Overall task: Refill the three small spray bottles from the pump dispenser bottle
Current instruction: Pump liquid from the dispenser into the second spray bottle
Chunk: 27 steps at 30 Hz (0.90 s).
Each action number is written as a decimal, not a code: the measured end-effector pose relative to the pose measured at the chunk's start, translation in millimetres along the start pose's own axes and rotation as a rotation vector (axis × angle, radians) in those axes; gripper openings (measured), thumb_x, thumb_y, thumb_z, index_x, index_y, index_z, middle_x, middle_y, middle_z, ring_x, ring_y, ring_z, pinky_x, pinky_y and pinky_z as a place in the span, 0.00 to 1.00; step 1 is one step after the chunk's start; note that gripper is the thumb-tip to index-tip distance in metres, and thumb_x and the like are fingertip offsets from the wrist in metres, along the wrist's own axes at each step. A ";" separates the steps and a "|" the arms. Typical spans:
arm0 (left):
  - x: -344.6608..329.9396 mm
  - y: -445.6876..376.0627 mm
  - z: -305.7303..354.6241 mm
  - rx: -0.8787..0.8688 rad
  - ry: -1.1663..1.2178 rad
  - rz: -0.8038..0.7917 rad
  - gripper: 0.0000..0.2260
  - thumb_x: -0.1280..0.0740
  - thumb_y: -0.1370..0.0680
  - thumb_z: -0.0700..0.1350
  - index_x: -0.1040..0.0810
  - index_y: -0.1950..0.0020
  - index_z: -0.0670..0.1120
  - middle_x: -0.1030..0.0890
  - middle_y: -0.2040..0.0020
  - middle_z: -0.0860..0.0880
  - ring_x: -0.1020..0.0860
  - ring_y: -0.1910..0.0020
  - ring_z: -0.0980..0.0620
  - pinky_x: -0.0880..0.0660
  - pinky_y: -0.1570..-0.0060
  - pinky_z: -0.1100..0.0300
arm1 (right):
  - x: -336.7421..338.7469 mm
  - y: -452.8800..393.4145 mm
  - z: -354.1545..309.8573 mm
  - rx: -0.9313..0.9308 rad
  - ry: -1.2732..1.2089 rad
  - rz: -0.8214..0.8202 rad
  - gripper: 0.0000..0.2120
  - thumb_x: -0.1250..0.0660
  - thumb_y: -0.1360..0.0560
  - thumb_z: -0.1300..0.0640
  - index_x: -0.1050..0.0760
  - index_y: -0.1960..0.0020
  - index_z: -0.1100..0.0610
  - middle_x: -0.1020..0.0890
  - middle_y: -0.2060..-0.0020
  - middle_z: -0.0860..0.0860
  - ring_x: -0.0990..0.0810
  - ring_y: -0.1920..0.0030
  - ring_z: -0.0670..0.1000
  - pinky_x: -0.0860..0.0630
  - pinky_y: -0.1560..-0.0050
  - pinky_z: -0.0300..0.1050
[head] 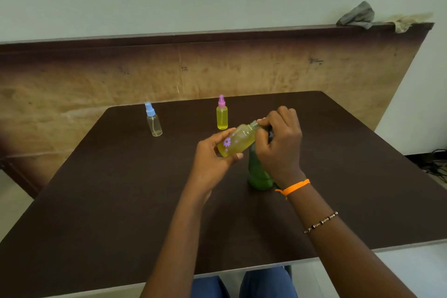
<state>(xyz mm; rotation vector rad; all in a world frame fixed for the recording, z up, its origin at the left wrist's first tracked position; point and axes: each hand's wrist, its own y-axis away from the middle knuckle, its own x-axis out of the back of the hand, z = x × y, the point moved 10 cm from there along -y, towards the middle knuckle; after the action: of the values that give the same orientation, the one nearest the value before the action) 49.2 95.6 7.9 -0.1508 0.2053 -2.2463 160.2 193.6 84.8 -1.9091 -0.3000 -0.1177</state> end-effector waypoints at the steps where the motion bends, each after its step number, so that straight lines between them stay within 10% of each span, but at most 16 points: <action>1: -0.1 -0.2 -0.6 -0.002 -0.004 -0.001 0.25 0.29 0.32 0.28 0.23 0.39 0.48 0.20 0.41 0.47 0.21 0.43 0.54 0.23 0.44 0.56 | -0.2 3.8 -0.7 0.020 0.020 0.009 0.05 0.44 0.34 0.66 0.31 0.67 0.63 0.31 0.68 0.57 0.35 0.64 0.55 0.36 0.64 0.46; 27: -1.2 1.1 0.0 -0.005 -0.013 0.026 0.25 0.30 0.31 0.29 0.24 0.37 0.47 0.18 0.44 0.49 0.20 0.46 0.54 0.23 0.45 0.57 | -0.4 0.5 -1.2 0.037 0.033 -0.010 0.06 0.45 0.33 0.66 0.30 0.66 0.64 0.30 0.67 0.58 0.36 0.63 0.54 0.36 0.63 0.47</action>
<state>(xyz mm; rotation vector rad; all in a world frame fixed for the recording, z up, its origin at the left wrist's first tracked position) 50.8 95.8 7.6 -0.1646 0.2044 -2.2189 160.1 192.2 84.7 -1.8677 -0.2878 -0.1490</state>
